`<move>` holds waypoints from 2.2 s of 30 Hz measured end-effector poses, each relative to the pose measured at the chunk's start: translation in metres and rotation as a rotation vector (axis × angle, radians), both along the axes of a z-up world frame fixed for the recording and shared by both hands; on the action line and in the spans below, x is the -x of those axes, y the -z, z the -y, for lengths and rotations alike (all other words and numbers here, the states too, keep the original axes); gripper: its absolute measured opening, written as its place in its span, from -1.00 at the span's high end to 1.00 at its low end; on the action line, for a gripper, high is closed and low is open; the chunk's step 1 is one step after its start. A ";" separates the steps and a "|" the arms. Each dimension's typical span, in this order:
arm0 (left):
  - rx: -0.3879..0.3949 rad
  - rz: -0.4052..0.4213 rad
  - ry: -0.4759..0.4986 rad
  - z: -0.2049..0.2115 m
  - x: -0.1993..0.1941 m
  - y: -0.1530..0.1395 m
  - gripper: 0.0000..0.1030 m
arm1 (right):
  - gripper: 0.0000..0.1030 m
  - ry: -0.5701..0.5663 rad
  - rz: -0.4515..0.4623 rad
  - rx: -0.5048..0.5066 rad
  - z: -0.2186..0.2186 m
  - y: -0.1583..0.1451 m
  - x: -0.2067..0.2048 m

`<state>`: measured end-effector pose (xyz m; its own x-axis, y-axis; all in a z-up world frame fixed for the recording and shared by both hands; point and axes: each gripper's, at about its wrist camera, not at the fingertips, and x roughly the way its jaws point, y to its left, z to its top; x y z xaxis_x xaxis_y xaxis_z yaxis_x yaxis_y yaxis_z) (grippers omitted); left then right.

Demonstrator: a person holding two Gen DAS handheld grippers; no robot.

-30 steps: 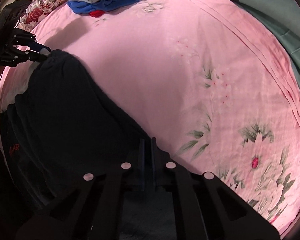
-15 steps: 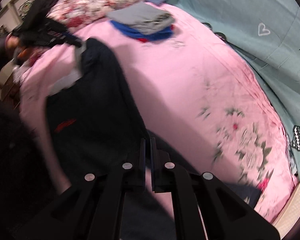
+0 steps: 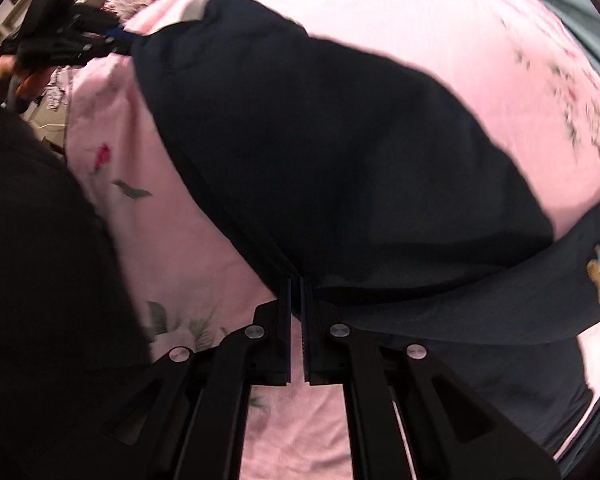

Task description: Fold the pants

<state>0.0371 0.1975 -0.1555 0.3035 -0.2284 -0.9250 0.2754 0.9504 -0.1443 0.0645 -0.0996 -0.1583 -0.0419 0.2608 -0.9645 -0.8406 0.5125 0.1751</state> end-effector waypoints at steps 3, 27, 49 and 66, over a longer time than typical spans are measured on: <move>0.006 -0.001 -0.041 -0.004 0.001 0.002 0.62 | 0.85 0.053 -0.020 -0.012 0.001 0.001 -0.004; 0.030 0.155 -0.289 -0.087 0.027 -0.055 -0.19 | 0.14 -0.160 0.110 -0.285 -0.213 -0.063 0.024; -0.020 0.275 -0.380 -0.071 0.032 -0.074 -0.47 | 0.11 0.005 0.090 -0.284 -0.205 -0.053 0.014; 0.117 0.043 -0.153 0.126 -0.060 0.011 -0.47 | 0.00 1.187 0.238 0.021 0.092 0.009 -0.212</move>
